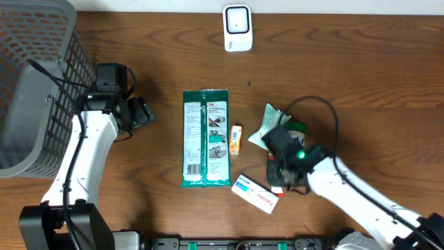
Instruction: Scan the item barcode
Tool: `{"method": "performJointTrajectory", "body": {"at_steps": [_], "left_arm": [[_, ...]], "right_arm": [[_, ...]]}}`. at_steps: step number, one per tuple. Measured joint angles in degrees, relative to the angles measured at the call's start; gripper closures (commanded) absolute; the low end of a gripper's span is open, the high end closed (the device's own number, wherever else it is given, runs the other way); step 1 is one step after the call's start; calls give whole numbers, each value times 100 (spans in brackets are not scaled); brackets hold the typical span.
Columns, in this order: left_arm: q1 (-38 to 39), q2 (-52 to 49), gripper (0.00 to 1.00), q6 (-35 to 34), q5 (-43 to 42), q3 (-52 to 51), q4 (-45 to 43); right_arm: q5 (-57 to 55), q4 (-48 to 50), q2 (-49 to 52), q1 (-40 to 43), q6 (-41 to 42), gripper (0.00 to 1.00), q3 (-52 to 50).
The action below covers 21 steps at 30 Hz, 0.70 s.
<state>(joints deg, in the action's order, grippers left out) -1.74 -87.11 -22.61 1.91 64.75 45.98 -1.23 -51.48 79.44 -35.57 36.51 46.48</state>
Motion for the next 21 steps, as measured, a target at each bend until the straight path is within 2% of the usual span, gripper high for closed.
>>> {"method": "performJointTrajectory", "body": {"at_steps": [3,6,12,16,21], "left_arm": [[0,0,11,0,-2,0,7],[0,0,11,0,-2,0,4],[0,0,11,0,0,-2,2],[0,0,11,0,-2,0,4],[0,0,11,0,0,0,4]], "right_arm": [[-138,-1176,-2,295,-142,99,673],[-109,-1672,-22,487,42,99,782],[549,-817,-28,367,1043,99,-380],[1161,42,-11,352,1285,99,-922],[1657,863,-11,352,1412,96,-1088]]}}
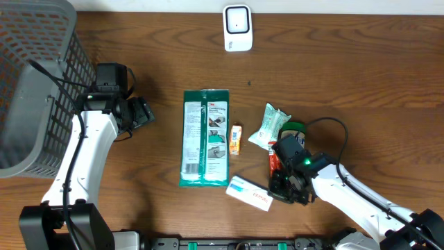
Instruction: Scan the item barcode
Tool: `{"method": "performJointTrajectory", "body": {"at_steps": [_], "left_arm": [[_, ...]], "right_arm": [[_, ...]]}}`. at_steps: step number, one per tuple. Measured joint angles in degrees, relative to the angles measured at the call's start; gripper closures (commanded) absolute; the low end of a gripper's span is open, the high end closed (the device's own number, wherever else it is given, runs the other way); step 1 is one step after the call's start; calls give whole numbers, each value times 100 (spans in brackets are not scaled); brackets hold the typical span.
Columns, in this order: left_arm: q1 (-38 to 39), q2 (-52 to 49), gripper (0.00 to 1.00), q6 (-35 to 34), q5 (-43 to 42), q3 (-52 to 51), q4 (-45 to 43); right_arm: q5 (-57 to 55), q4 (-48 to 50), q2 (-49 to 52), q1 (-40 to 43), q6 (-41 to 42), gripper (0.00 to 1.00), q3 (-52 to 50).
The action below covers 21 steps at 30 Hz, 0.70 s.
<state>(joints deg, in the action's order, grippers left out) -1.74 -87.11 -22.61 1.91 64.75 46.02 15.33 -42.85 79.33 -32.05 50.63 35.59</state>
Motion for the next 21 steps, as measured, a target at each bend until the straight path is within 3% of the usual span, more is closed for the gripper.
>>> {"method": "performJointTrajectory", "body": {"at_steps": [5,8,11,14,19,21], "left_arm": [[0,0,11,0,-2,0,0],[0,0,11,0,-2,0,2],[0,0,11,0,-2,-2,2],[0,0,11,0,-2,0,2],[0,0,11,0,0,0,0],[0,0,11,0,-2,0,2]], "right_arm": [[203,732,0,0,22,91,-2],[306,-35,9,39,-498,78,160],[282,-979,11,142,-1429,62,636],[247,-1528,11,170,-2455,58,1362],[24,-1475,0,-81,-4291,33,2020],[-39,-1530,0,-367,-5082,28,2004]]}}
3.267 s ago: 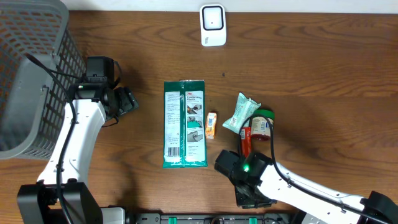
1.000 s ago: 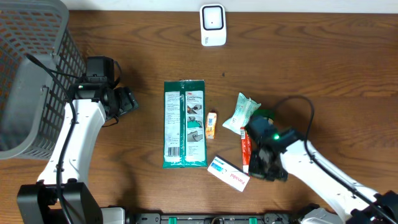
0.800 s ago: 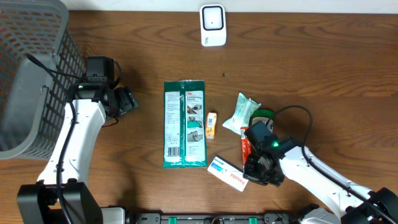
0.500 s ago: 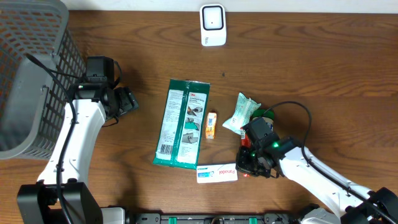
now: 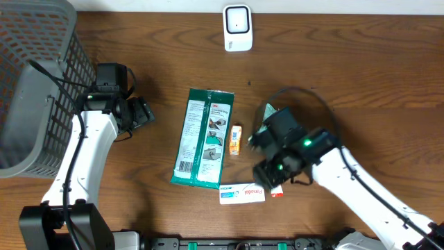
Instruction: Scan the item barcode
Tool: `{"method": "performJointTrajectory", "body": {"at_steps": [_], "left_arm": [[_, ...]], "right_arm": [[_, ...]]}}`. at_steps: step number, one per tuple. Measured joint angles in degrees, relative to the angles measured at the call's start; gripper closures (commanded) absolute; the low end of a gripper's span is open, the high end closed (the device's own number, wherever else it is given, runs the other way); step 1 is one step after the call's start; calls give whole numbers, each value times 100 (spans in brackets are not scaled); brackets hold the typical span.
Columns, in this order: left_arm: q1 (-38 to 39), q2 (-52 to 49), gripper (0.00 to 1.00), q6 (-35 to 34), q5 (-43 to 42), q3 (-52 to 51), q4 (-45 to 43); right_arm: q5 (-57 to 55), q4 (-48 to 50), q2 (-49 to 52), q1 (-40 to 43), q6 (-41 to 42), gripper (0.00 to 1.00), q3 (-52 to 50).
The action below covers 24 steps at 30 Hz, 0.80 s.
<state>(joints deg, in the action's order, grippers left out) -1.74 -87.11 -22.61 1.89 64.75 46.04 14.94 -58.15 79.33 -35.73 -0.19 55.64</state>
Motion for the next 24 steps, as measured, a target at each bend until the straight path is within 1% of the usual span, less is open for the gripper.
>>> {"method": "performJointTrajectory", "body": {"at_steps": [4,10,12,16,21,24], "left_arm": [[0,0,11,0,0,-2,-2],[0,0,11,0,0,0,0],[0,0,11,0,0,0,0],[0,0,11,0,0,0,0],[0,0,11,0,0,-2,0],[0,0,11,0,2,0,-2]], "right_arm": [[-315,-85,0,-599,-1231,26,-33],[-1086,-94,9,-1351,-2107,27,-44],[-1202,-94,33,-1552,-2328,31,-57],[-1329,-33,221,-1818,-2640,42,-111],[-1567,238,767,-1867,-2728,42,-254],[-1812,376,1143,-1867,-2730,46,-363]]}}
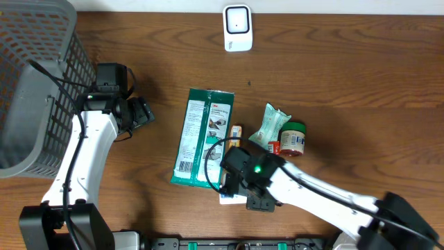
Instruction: Scan the item barcode
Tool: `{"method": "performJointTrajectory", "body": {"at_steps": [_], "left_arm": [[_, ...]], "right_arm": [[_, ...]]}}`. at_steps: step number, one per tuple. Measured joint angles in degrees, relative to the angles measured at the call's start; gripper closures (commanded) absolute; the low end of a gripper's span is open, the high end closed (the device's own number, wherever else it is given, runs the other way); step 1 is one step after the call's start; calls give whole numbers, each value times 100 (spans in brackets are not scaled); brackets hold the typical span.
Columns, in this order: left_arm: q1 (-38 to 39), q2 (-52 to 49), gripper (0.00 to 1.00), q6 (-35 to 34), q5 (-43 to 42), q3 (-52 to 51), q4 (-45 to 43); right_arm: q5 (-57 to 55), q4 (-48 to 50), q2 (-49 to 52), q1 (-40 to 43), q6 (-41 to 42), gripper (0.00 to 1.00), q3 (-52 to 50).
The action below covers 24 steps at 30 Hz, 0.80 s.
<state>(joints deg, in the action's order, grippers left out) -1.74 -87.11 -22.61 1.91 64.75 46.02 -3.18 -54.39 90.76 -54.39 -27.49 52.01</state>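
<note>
Only the overhead view is given. A white scanner stands at the table's far edge. A long green packet lies tilted in the middle. By its lower right corner my right gripper hangs over a flat white box and hides most of it. Its jaws cannot be made out from above. Just right of the packet lies a small orange box. My left gripper rests left of the packet and holds nothing that I can see.
A grey mesh basket fills the far left. A pale green pouch and a green-lidded jar lie right of the orange box. My right arm runs from the bottom right corner to the centre.
My right gripper has gone from beside the pouch and jar to the left, over the white box at the packet's corner. The pouch and jar now show in full. The left arm is unchanged.
At first my right gripper stood at the right end of the white box, which lay slanted. Then the box was a little further left. Later it lay level near the front edge and the green packet had turned askew. Now the gripper covers the box.
</note>
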Motion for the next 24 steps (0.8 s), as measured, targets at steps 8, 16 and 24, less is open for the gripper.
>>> {"method": "performJointTrajectory", "body": {"at_steps": [8,16,24], "left_arm": [[0,0,11,0,-2,0,2],[0,0,11,0,-2,-2,0],[0,0,11,0,-2,0,0]], "right_arm": [[-297,197,450,-2,0,51,20],[-98,625,693,-4,42,46,7],[79,704,715,39,44,51,-33]]}}
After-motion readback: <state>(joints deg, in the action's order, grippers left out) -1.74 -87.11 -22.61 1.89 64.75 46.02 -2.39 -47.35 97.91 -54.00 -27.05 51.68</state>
